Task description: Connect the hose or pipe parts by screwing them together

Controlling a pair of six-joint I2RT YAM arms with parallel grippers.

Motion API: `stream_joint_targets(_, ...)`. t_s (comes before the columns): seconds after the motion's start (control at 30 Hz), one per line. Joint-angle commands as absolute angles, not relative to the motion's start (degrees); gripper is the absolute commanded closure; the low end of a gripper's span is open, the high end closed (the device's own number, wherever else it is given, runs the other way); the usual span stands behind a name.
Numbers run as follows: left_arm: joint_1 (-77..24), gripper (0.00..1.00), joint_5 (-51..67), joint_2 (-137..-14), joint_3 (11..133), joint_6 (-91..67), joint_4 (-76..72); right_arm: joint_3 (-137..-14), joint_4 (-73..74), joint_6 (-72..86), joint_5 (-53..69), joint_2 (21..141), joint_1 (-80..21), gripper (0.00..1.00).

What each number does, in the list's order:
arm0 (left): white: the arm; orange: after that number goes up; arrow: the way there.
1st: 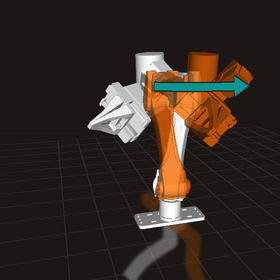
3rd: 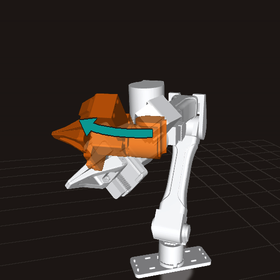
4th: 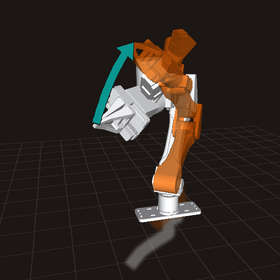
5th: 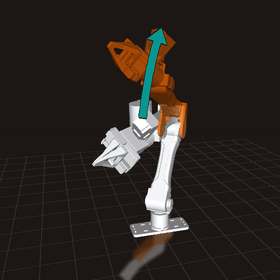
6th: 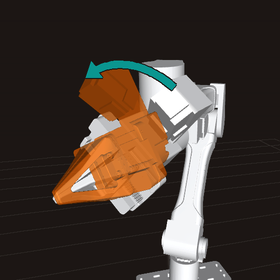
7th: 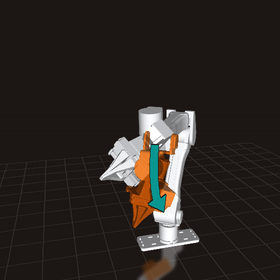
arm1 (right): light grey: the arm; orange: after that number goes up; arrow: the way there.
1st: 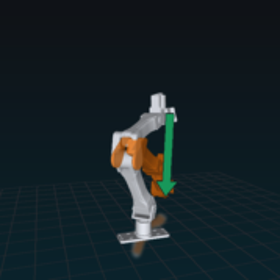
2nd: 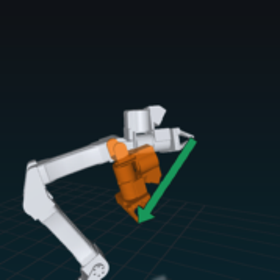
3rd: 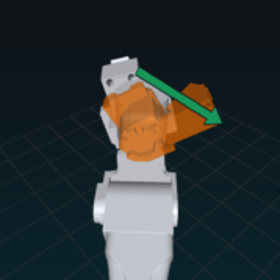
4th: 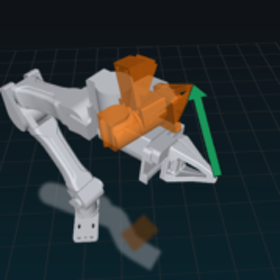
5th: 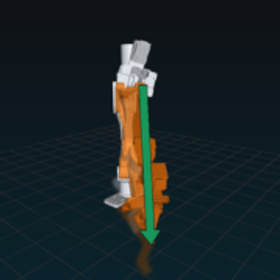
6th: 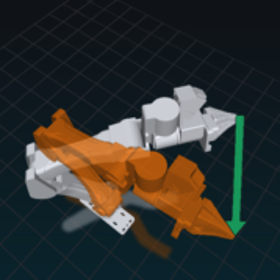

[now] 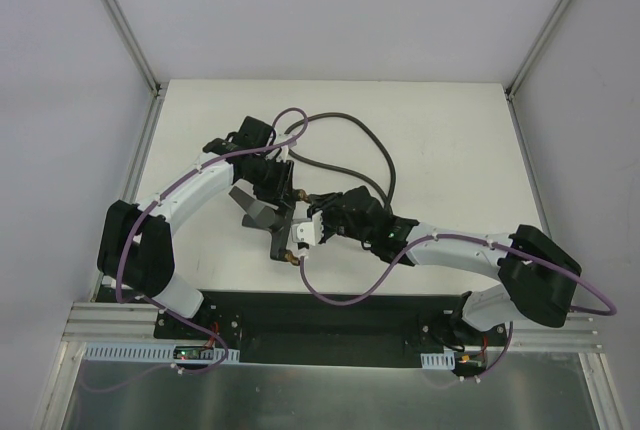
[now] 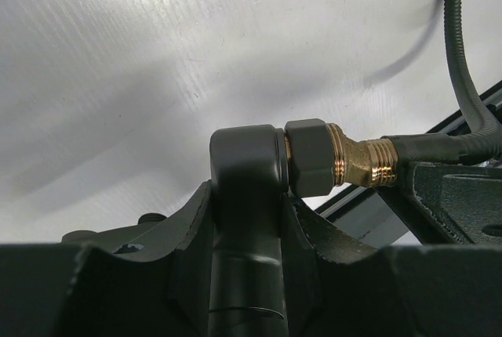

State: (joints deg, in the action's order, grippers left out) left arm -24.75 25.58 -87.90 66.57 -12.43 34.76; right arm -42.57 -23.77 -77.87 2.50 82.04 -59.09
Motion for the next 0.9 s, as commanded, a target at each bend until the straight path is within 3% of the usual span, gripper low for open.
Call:
stream_joint_targets(0.0,-24.96,1.00,32.78,-85.34,70.66,-13.54,34.54,-42.98,-21.97,-76.82,-1.23,82.53,-58.62,0.72)
stream_joint_targets(0.33,-24.87,1.00,31.46,-85.87,71.19,-12.83,35.86,-43.68,-17.31,-77.08,-0.53,81.39,-58.54,0.62)
stream_joint_targets(0.57,-24.96,1.00,32.87,-86.31,71.54,-13.27,35.68,-43.24,-21.70,-74.98,2.10,81.65,-58.54,0.74)
stream_joint_targets(0.6,-24.96,1.00,33.22,-86.22,71.37,-13.36,35.07,-43.50,-22.67,-74.19,3.41,81.74,-58.62,0.79)
stream_joint_targets(0.63,-24.96,1.00,33.48,-86.05,71.19,-13.45,34.63,-43.77,-22.68,-72.96,4.47,81.83,-58.54,0.91)
stream_joint_targets(0.7,-24.87,1.00,34.45,-85.61,70.58,-13.80,33.58,-44.21,-23.98,-68.84,5.88,82.53,-58.36,0.99)
stream_joint_targets(0.87,-24.96,1.00,36.29,-83.41,68.82,-15.29,28.22,-43.86,-29.08,-56.01,5.45,83.50,-56.87,0.99)
